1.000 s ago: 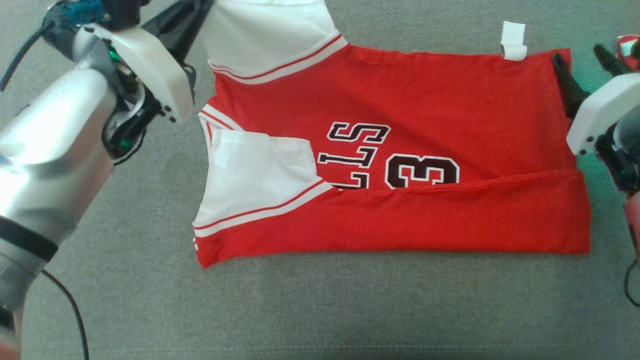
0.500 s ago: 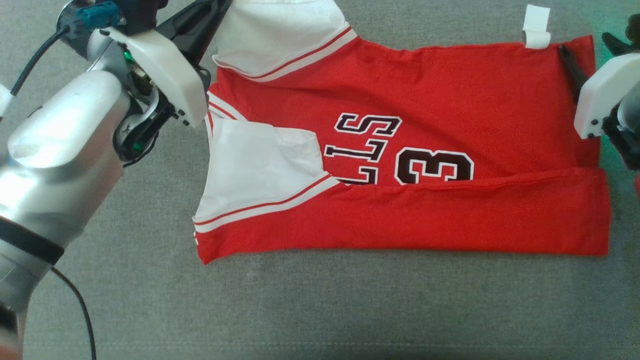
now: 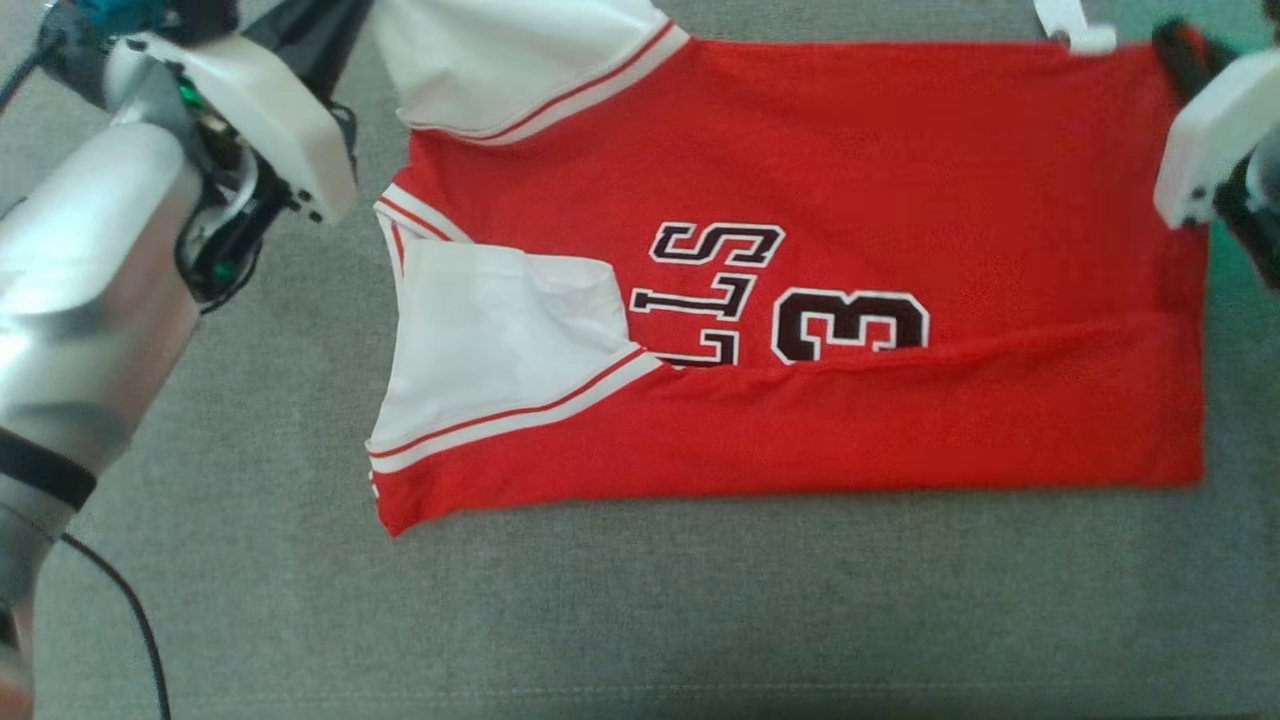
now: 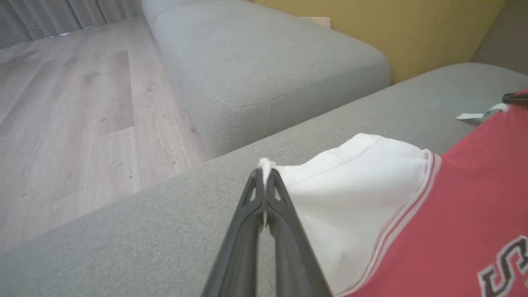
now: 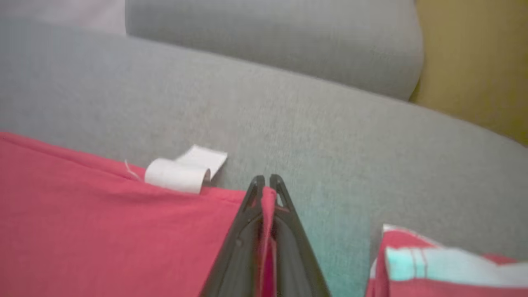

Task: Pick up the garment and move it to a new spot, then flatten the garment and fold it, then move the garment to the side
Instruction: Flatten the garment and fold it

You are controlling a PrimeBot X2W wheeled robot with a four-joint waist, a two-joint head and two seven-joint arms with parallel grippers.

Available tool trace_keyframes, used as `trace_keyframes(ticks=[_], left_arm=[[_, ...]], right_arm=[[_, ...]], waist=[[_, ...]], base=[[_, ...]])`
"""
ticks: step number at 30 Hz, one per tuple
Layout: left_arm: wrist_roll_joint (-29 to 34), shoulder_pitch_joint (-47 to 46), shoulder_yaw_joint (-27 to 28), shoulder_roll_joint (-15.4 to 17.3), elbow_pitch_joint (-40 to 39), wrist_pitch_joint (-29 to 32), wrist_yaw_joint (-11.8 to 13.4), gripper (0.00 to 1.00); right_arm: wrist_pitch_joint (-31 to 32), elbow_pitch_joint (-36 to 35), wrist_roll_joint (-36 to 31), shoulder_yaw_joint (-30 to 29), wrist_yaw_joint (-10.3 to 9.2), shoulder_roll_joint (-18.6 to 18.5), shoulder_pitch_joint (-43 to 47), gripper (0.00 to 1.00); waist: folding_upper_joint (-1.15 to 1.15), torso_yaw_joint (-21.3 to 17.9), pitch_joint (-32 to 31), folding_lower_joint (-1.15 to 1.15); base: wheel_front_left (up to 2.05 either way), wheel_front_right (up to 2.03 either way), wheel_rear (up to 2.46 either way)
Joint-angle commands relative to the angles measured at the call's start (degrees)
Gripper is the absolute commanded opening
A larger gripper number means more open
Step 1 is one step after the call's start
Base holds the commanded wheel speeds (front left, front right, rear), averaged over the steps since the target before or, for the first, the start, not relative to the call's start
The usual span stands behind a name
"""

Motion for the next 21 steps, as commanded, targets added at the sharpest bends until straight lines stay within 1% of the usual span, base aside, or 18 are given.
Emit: trace_keyframes(ticks=[1, 5, 9, 14, 17, 21], left_arm=[[-0.3, -3.7, 3.5, 2.6, 0.2, -0.9, 0.4, 0.00], [-0.2, -5.4, 5.3, 2.2, 2.9, -2.0, 0.3, 0.00], [1.7, -8.1, 7.2, 1.5, 5.0, -2.6, 0.4, 0.00], [5.9, -10.7, 13.7, 0.7, 3.4, -2.7, 1.9, 0.00], [8.5, -9.2, 15.8, -0.2, 2.5, -2.7, 1.4, 0.00], [12.3, -4.8, 16.1, -0.8, 1.6, -2.7, -0.1, 0.00]], right_arm=[[-2.3, -2.3, 1.0, -0.1, -0.05, -0.6, -2.7, 0.00], [-6.8, -2.7, 1.6, -0.2, -0.05, -0.2, -5.0, 0.00], [-9.5, -1.7, 1.7, -0.1, -0.05, 0.4, -7.4, 0.00], [-13.4, -0.4, 1.2, -0.9, -0.05, 1.4, -10.6, 0.00], [-15.1, 0.9, 1.4, -0.6, -0.05, 1.8, -10.8, 0.00], [-16.7, 1.9, 2.9, 1.9, -0.05, 1.3, -8.1, 0.00]], waist=[[0.00, -0.3, 0.0, 0.00], [0.00, -0.8, 0.2, 0.00], [0.00, -1.1, 0.6, 0.00], [0.00, -0.9, 1.3, 0.00], [0.00, -0.5, 0.8, 0.00], [0.00, 0.3, -1.1, 0.00]], base=[[0.00, 0.00, 0.00], [0.00, 0.00, 0.00], [0.00, 0.00, 0.00], [0.00, 0.00, 0.00], [0.00, 0.00, 0.00], [0.00, 0.00, 0.00]])
